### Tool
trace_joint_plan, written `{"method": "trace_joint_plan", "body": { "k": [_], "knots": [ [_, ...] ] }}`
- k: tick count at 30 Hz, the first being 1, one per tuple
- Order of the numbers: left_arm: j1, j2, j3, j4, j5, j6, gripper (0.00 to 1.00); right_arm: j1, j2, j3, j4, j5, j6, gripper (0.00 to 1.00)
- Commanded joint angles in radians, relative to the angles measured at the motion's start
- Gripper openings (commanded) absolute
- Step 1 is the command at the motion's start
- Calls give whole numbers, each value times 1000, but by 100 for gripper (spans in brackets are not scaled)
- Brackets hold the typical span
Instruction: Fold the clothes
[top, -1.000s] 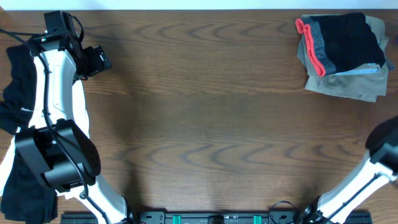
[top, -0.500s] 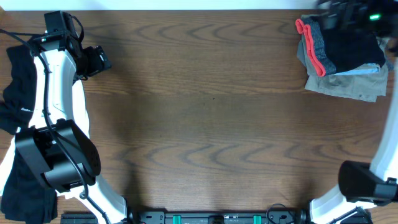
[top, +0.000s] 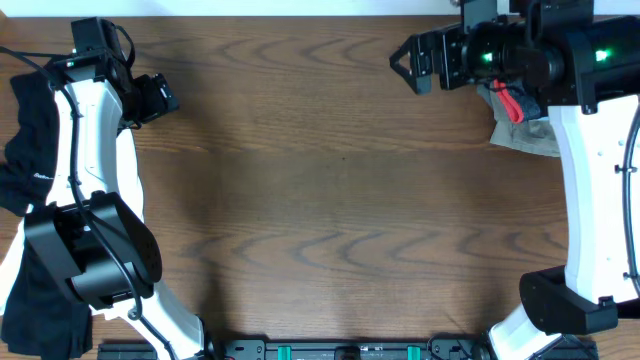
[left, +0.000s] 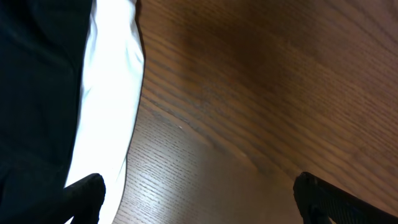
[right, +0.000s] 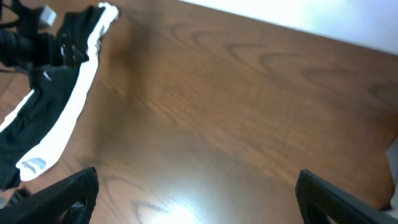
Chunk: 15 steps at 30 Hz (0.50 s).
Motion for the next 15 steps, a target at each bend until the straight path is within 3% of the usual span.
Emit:
{"method": "trace_joint_plan", "body": {
  "k": [1,9,15],
  "knots": [
    [-1,16,-13,-1,-3,-12,98,4,-19,-5,-24,21,23,99],
    [-1,16,-13,-1,-3,-13,98,5,-101,-75,131,263,-64,99],
    [-1,16,-13,-1,-3,-12,98,-24,-356,-413,406,262,-177,99]
  ]
}}
